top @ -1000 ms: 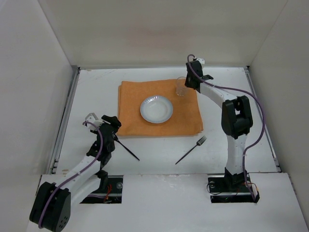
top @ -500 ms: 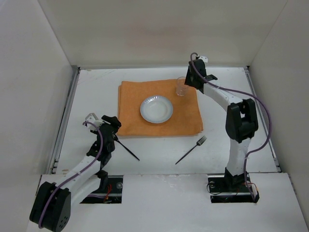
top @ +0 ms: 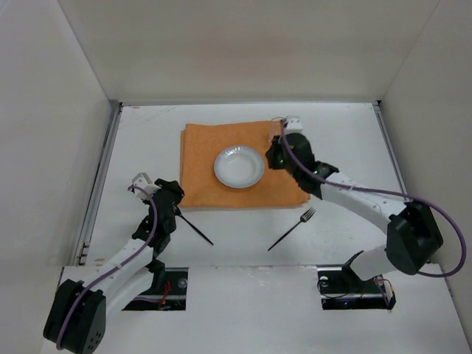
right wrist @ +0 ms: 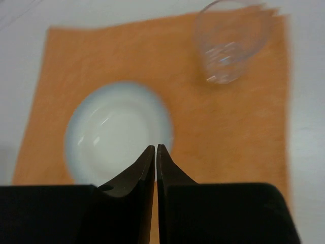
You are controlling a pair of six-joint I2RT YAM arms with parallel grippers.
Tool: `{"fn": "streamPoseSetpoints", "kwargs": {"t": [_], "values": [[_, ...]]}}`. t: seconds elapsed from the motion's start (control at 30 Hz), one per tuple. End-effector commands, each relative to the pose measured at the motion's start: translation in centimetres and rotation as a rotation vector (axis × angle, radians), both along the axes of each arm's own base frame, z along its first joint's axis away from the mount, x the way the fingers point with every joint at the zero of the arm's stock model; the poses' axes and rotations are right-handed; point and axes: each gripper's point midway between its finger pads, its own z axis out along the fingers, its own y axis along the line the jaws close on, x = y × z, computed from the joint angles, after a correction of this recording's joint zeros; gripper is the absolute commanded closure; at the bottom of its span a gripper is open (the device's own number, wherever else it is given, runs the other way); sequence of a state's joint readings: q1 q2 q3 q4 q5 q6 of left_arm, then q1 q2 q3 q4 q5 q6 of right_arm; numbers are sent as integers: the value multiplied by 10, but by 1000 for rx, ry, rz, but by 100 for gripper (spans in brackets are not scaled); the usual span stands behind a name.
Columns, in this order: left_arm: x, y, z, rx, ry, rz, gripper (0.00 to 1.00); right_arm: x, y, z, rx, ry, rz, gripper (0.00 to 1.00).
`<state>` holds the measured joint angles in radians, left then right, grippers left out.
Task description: Set the dinner table for one person
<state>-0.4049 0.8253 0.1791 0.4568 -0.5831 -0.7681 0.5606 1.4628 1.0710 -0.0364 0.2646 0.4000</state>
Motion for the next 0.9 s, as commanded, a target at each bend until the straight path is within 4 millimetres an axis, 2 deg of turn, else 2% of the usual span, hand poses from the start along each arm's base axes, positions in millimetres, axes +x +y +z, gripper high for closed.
{"fn": "streamPoseSetpoints", "kwargs": {"t": [0.0,0.07,0.13,0.2,0.3,0.43,0.6,0.87], "values": [[4,6,28,5,-62,43,62,-66,97,0,128,-24,313,90],[2,11,32,21,-55,72,58,-112,145,-15,130,8,472,89],[-2,20,35,29,-44,116,55,-152,184,-27,103,18,598,87],[-5,31,37,33,-38,171,53,-178,211,-36,84,21,673,82],[-9,43,34,27,-11,221,52,-203,239,-50,73,30,750,69],[-14,63,20,11,36,309,51,-215,256,-67,3,29,781,65],[-16,73,2,-54,86,348,51,-210,263,-86,-51,34,771,63],[-23,91,-3,-120,68,405,50,-212,276,-114,-140,43,791,61]]}}
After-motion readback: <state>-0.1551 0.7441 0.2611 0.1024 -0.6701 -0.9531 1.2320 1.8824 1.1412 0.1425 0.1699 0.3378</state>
